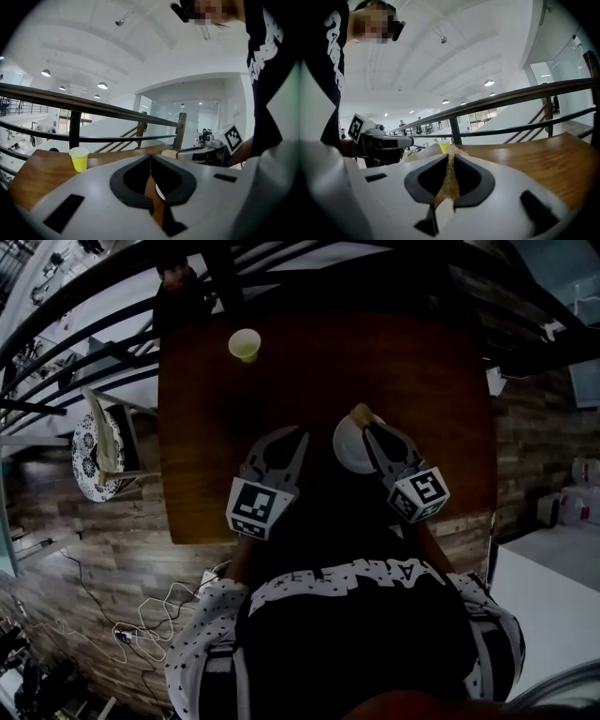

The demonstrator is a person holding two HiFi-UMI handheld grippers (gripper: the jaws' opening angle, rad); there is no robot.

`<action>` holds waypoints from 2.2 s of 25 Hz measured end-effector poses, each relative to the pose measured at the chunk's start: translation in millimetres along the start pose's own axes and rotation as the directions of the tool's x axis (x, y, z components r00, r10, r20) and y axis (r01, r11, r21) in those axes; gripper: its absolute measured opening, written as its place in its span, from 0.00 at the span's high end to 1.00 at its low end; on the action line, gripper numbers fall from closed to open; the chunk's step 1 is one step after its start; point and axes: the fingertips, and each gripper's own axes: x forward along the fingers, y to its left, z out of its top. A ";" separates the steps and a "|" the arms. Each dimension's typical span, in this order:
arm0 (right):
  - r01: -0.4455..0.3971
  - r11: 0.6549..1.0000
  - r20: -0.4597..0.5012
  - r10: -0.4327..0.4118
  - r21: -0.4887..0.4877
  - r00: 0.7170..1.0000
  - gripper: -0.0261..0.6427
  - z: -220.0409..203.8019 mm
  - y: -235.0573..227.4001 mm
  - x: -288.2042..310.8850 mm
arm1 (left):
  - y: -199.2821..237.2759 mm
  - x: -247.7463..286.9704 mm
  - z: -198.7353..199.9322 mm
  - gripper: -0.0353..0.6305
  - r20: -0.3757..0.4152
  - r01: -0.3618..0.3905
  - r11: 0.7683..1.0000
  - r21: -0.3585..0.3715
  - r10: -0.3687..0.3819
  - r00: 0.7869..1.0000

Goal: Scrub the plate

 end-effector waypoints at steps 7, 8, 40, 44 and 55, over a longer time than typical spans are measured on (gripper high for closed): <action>0.003 1.000 -0.063 -0.004 -0.023 0.998 0.89 -20.2 -4.8 16.0 | 7.7 0.0 -4.6 0.93 -0.009 -0.004 1.000 -0.006 0.004 1.000; 0.004 1.000 -0.072 -0.006 -0.026 0.997 0.89 -23.0 -5.5 17.1 | 8.4 0.0 -5.3 0.92 -0.011 -0.004 1.000 -0.008 0.004 1.000; -0.013 0.996 -0.224 -0.008 -0.093 0.975 0.89 -60.2 -13.5 38.3 | 21.3 -6.5 -11.6 0.93 -0.033 -0.049 0.999 -0.016 0.048 0.998; -0.021 0.995 -0.246 -0.003 -0.097 0.969 0.89 -67.8 -13.5 40.7 | 22.6 -7.5 -10.0 0.93 -0.032 -0.054 0.998 -0.016 0.054 0.998; -0.041 0.997 -0.288 0.021 -0.065 0.957 0.89 -80.5 -9.5 42.0 | 21.7 -8.2 -9.2 0.93 -0.034 -0.057 0.998 -0.019 0.056 0.998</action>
